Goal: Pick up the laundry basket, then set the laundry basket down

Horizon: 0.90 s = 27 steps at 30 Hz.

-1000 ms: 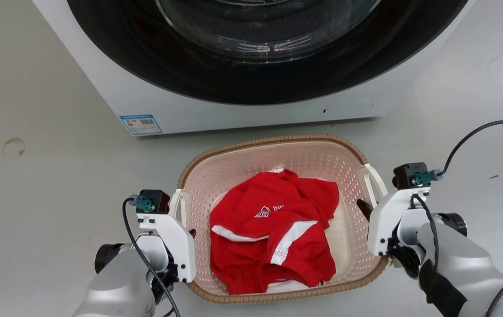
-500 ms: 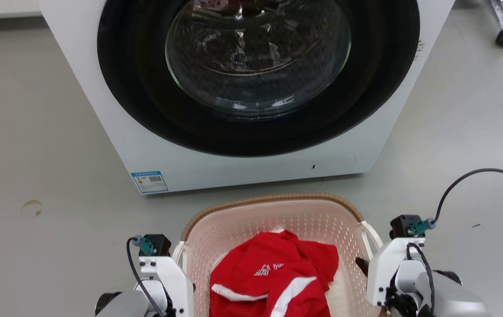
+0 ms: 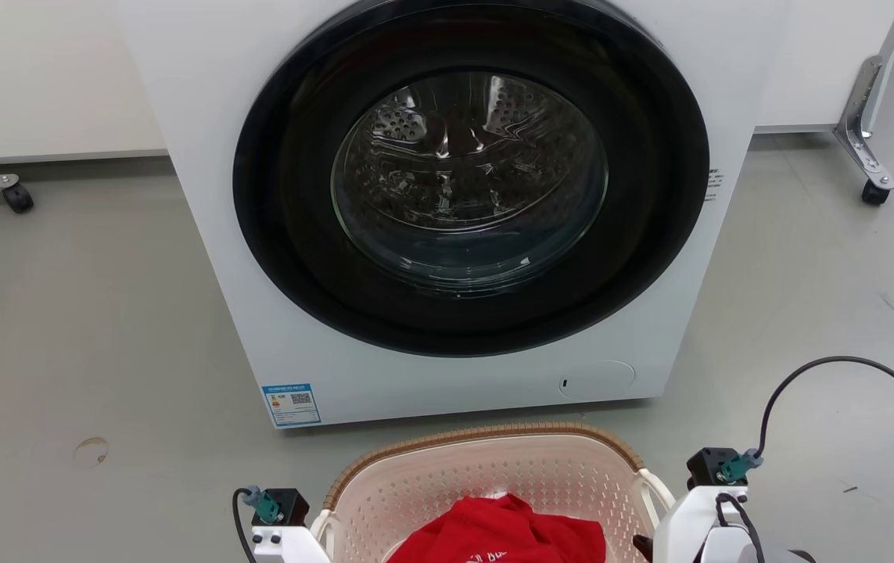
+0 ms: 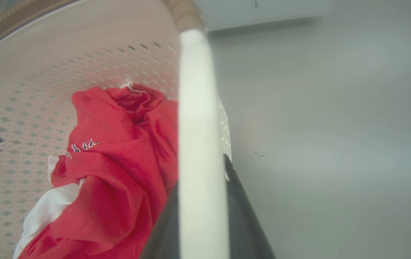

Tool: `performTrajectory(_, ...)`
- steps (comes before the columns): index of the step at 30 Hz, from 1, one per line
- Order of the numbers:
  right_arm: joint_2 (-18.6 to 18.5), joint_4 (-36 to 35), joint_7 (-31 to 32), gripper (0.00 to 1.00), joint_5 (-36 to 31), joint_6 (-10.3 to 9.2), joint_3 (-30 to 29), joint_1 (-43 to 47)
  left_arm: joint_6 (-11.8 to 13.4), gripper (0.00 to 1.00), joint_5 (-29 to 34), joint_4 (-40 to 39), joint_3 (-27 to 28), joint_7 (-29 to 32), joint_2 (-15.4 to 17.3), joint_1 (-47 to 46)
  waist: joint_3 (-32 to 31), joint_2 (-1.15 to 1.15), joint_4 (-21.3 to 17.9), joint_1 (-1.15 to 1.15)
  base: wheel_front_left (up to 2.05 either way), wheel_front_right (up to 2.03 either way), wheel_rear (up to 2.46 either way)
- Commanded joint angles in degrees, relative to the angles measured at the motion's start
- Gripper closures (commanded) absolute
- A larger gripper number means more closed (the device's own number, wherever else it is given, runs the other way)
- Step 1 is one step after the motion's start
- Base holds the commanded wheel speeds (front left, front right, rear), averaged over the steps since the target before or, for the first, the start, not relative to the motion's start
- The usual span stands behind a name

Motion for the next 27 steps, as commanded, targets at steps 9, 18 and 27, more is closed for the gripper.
performTrajectory(9, -8.4, 4.2, -1.5, 1.00, 0.9, -0.31, 1.2, -1.8, 1.3, 1.00, 0.3, 3.0, 0.3, -0.5, 11.3, -1.8, 0.7, 0.00, 0.5, 0.00, 0.00, 0.00, 0.00)
performTrajectory(18, -8.4, 4.2, -1.5, 1.00, 2.0, -0.31, 2.3, -1.9, 1.3, 1.00, -0.3, 3.1, -0.5, -0.2, 10.9, -2.5, 1.1, 0.00, 0.4, 0.00, 0.00, 0.00, 0.00)
performTrajectory(27, -8.4, 4.5, -1.8, 1.00, 2.9, -0.31, 3.1, -2.1, 1.3, 1.00, -1.0, 3.1, -1.4, -0.5, 11.0, -2.5, 1.0, 0.00, 0.2, 0.00, 0.00, 0.00, 0.00)
